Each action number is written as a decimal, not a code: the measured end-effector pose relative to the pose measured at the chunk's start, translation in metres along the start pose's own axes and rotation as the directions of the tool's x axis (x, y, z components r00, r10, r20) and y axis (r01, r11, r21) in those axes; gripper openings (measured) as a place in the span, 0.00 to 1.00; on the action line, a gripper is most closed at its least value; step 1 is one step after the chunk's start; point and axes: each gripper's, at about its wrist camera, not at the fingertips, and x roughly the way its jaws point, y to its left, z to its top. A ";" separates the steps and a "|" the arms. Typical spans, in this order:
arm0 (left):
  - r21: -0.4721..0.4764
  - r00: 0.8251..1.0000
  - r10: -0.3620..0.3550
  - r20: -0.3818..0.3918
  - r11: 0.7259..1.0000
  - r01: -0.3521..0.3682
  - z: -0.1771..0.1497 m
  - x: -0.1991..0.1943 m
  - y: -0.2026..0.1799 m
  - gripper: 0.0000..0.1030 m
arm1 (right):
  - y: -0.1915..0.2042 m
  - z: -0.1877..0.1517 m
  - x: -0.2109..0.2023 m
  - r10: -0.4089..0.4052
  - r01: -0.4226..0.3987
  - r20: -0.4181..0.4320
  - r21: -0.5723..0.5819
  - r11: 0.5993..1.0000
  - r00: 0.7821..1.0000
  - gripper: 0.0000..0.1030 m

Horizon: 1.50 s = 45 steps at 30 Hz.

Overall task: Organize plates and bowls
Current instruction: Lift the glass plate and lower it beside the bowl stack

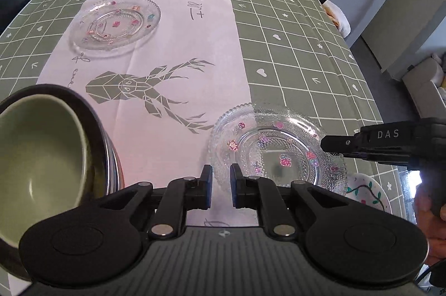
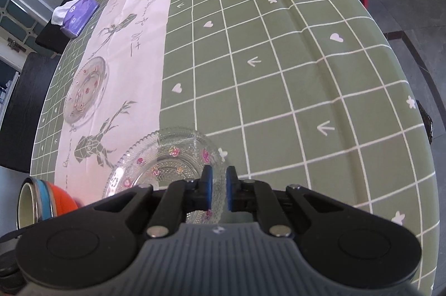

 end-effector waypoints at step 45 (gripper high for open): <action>-0.058 0.991 0.005 0.132 0.998 0.002 -0.061 -0.015 0.030 0.13 | 0.008 -0.036 0.012 0.078 -0.078 0.010 0.069 0.995 0.997 0.12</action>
